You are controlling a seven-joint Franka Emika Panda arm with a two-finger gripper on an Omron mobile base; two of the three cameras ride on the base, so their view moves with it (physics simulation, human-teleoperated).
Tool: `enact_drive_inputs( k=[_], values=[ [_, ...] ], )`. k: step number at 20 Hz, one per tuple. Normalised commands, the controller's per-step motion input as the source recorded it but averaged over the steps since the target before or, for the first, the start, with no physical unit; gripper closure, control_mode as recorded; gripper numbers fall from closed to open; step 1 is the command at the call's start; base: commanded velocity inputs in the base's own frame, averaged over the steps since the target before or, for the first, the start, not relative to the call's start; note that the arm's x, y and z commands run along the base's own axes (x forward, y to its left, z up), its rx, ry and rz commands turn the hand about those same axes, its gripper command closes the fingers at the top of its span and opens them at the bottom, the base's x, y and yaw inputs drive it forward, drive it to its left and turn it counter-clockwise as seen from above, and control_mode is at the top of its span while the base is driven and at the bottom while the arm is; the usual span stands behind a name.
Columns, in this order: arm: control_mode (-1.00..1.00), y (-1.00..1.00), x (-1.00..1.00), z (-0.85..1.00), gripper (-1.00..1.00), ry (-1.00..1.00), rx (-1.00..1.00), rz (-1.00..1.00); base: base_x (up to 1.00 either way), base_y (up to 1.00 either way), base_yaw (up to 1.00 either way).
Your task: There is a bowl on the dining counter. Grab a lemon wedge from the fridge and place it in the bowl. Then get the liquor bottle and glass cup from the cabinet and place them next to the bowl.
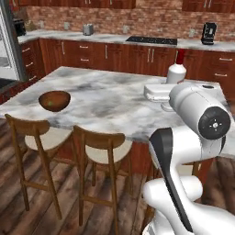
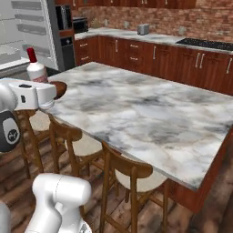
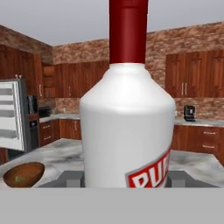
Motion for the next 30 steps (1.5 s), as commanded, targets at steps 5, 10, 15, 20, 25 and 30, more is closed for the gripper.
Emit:
enact_drive_inputs(
  k=[5,10,15,20,25,30],
  values=[
    [1.0,0.0,0.0,0.0,1.0,0.0,0.0,0.0,0.09,1.0,-0.39],
    [1.0,0.0,0.0,0.0,1.0,0.0,0.0,0.0,0.04,1.0,-0.34],
    [1.0,0.0,0.0,0.0,1.0,0.0,0.0,0.0,0.09,1.0,-0.32],
    [1.0,0.0,0.0,0.0,1.0,0.0,0.0,0.0,0.22,1.0,-0.25],
    [1.0,0.0,0.0,0.0,1.0,0.0,0.0,0.0,0.43,0.67,-0.19],
    [1.0,0.0,0.0,0.0,1.0,0.0,0.0,0.0,0.52,0.33,-0.33]
  ],
)
